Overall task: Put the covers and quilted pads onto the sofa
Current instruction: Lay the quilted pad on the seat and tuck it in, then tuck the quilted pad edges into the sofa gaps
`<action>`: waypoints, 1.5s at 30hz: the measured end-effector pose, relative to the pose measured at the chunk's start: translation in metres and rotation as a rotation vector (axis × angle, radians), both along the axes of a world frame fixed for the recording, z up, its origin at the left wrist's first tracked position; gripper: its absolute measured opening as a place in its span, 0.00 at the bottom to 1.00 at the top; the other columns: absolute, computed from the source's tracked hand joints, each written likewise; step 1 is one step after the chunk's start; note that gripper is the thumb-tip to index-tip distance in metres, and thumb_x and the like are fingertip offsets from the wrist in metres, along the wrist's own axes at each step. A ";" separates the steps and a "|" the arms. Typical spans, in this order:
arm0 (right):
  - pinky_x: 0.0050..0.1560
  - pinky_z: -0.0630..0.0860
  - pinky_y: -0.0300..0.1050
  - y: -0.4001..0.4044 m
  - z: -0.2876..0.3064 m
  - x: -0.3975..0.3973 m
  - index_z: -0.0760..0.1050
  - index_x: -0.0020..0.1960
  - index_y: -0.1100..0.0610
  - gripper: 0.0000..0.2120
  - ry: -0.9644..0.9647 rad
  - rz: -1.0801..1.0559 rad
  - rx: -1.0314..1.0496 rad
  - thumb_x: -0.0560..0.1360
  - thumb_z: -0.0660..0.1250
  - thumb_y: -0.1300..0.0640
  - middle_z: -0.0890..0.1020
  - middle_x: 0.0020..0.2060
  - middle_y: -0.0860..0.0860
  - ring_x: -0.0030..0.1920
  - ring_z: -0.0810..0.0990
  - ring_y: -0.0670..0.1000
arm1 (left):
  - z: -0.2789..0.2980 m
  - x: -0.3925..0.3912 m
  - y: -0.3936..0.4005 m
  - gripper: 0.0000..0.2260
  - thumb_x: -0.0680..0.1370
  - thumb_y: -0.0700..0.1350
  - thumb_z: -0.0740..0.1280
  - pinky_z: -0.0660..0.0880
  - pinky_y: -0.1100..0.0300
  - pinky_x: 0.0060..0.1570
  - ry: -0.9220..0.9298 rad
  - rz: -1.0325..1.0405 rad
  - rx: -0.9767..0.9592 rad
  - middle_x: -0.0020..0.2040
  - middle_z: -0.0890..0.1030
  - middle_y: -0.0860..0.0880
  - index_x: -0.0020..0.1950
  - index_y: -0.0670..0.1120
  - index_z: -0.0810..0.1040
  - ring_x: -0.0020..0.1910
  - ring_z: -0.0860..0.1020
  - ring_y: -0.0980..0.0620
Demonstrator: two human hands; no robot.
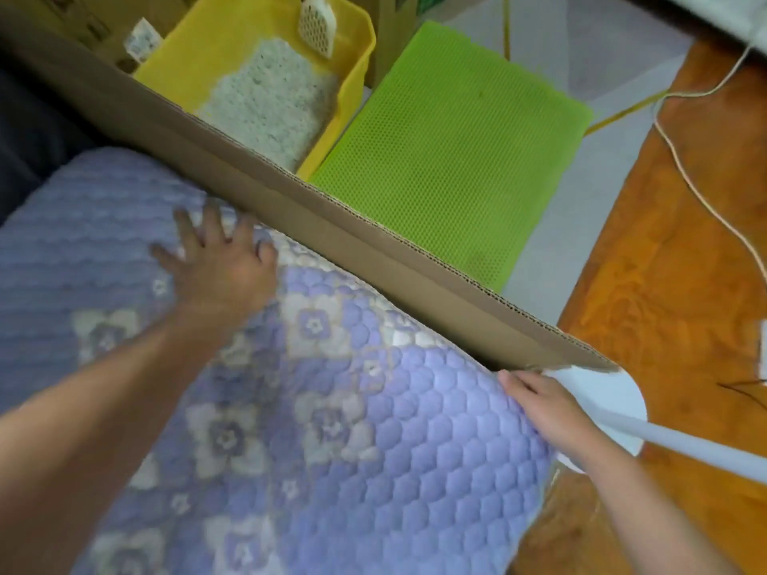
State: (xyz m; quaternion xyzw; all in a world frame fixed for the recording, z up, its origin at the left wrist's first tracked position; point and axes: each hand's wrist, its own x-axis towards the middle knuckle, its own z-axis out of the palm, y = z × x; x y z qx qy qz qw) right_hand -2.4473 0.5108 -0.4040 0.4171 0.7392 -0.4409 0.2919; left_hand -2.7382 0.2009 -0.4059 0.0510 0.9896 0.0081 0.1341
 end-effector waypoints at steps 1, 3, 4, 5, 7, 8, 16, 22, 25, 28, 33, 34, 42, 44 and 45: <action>0.56 0.76 0.52 0.010 0.000 0.014 0.80 0.47 0.57 0.25 0.019 -0.035 -0.034 0.75 0.65 0.34 0.85 0.46 0.54 0.49 0.82 0.49 | 0.002 0.036 0.009 0.26 0.82 0.59 0.48 0.45 0.24 0.69 -0.091 -0.054 -0.004 0.82 0.49 0.45 0.80 0.55 0.57 0.80 0.44 0.36; 0.50 0.73 0.49 0.024 0.007 0.038 0.79 0.46 0.59 0.24 0.010 -0.058 -0.086 0.75 0.67 0.35 0.84 0.43 0.55 0.46 0.79 0.47 | 0.006 0.124 0.020 0.28 0.82 0.62 0.47 0.44 0.25 0.70 -0.142 -0.144 0.045 0.83 0.43 0.47 0.81 0.59 0.48 0.80 0.39 0.37; 0.48 0.72 0.46 0.028 0.010 0.047 0.79 0.44 0.57 0.18 -0.007 -0.054 -0.099 0.78 0.67 0.41 0.84 0.39 0.51 0.45 0.79 0.47 | 0.010 0.161 0.022 0.29 0.81 0.63 0.48 0.44 0.24 0.70 -0.160 -0.177 0.083 0.83 0.43 0.46 0.82 0.59 0.47 0.80 0.39 0.38; 0.45 0.71 0.44 0.032 0.012 0.052 0.78 0.42 0.55 0.14 -0.027 -0.043 -0.086 0.80 0.66 0.47 0.82 0.37 0.48 0.43 0.78 0.47 | 0.010 0.191 0.023 0.30 0.81 0.64 0.49 0.44 0.24 0.70 -0.155 -0.180 0.106 0.83 0.43 0.45 0.82 0.59 0.47 0.80 0.38 0.38; 0.41 0.70 0.44 0.034 0.011 0.054 0.76 0.41 0.55 0.13 -0.009 -0.085 0.018 0.82 0.64 0.52 0.80 0.36 0.47 0.41 0.77 0.49 | 0.008 0.230 0.028 0.30 0.81 0.63 0.50 0.43 0.23 0.69 -0.197 -0.151 0.040 0.83 0.45 0.44 0.82 0.57 0.49 0.80 0.38 0.37; 0.41 0.71 0.45 0.033 0.009 0.050 0.76 0.43 0.55 0.12 0.035 -0.150 0.091 0.83 0.63 0.53 0.80 0.38 0.47 0.40 0.76 0.48 | 0.008 0.239 0.031 0.30 0.82 0.63 0.49 0.43 0.22 0.69 -0.202 -0.133 0.027 0.83 0.45 0.43 0.82 0.57 0.49 0.80 0.37 0.37; 0.59 0.77 0.56 0.004 -0.010 0.042 0.78 0.56 0.45 0.13 -0.094 -0.263 0.253 0.73 0.69 0.44 0.80 0.58 0.55 0.57 0.78 0.61 | 0.022 0.268 0.049 0.32 0.81 0.67 0.46 0.41 0.24 0.70 -0.252 -0.043 0.063 0.82 0.37 0.45 0.81 0.59 0.40 0.78 0.32 0.38; 0.57 0.76 0.55 -0.043 0.045 0.044 0.70 0.64 0.47 0.20 -0.212 -0.661 -0.300 0.84 0.48 0.39 0.77 0.61 0.48 0.58 0.77 0.55 | 0.037 0.386 0.059 0.39 0.77 0.71 0.54 0.47 0.21 0.67 -0.368 -0.114 0.027 0.82 0.41 0.41 0.83 0.54 0.46 0.80 0.39 0.33; 0.65 0.74 0.60 -0.048 0.037 0.035 0.74 0.66 0.47 0.27 -0.169 -0.667 -0.448 0.80 0.49 0.32 0.78 0.63 0.47 0.63 0.77 0.55 | 0.041 0.372 0.067 0.38 0.79 0.70 0.53 0.36 0.22 0.67 -0.450 -0.075 0.057 0.79 0.27 0.46 0.80 0.62 0.34 0.76 0.26 0.37; 0.65 0.73 0.56 -0.048 0.022 0.020 0.73 0.68 0.55 0.24 -0.248 -0.581 -0.165 0.83 0.51 0.41 0.78 0.65 0.53 0.64 0.76 0.58 | 0.059 0.350 0.047 0.29 0.81 0.65 0.55 0.33 0.30 0.72 -0.601 -0.008 0.342 0.80 0.30 0.53 0.80 0.66 0.47 0.77 0.27 0.45; 0.73 0.59 0.55 -0.152 0.083 -0.006 0.62 0.77 0.56 0.25 0.158 0.325 0.391 0.81 0.59 0.55 0.61 0.77 0.56 0.74 0.60 0.60 | 0.087 0.385 -0.042 0.26 0.78 0.49 0.64 0.66 0.43 0.73 -0.249 0.368 0.391 0.81 0.58 0.42 0.77 0.51 0.69 0.78 0.60 0.39; 0.74 0.58 0.54 -0.179 0.094 -0.007 0.62 0.77 0.55 0.26 0.319 0.601 0.332 0.79 0.60 0.56 0.61 0.77 0.57 0.75 0.59 0.60 | 0.094 0.401 -0.056 0.29 0.75 0.48 0.65 0.67 0.41 0.72 -0.224 0.478 0.323 0.79 0.59 0.38 0.78 0.50 0.68 0.76 0.62 0.35; 0.71 0.63 0.65 -0.234 0.093 -0.023 0.45 0.82 0.49 0.32 -0.203 1.796 0.519 0.80 0.52 0.57 0.43 0.81 0.53 0.80 0.46 0.63 | 0.119 0.519 -0.110 0.25 0.83 0.47 0.59 0.62 0.50 0.75 -0.915 0.865 0.410 0.83 0.46 0.48 0.81 0.51 0.61 0.78 0.59 0.40; 0.70 0.70 0.57 -0.274 0.117 -0.034 0.62 0.77 0.58 0.28 -0.279 1.768 0.435 0.78 0.54 0.57 0.62 0.78 0.58 0.74 0.66 0.62 | 0.148 0.494 -0.119 0.23 0.83 0.48 0.58 0.63 0.56 0.73 -0.866 1.003 0.520 0.80 0.61 0.45 0.79 0.49 0.65 0.76 0.64 0.45; 0.67 0.72 0.52 -0.294 0.137 -0.037 0.69 0.73 0.61 0.24 -0.271 1.819 0.402 0.78 0.55 0.58 0.70 0.73 0.59 0.70 0.72 0.61 | 0.164 0.486 -0.126 0.23 0.83 0.49 0.58 0.66 0.56 0.71 -0.767 1.052 0.569 0.78 0.67 0.45 0.78 0.50 0.66 0.74 0.68 0.46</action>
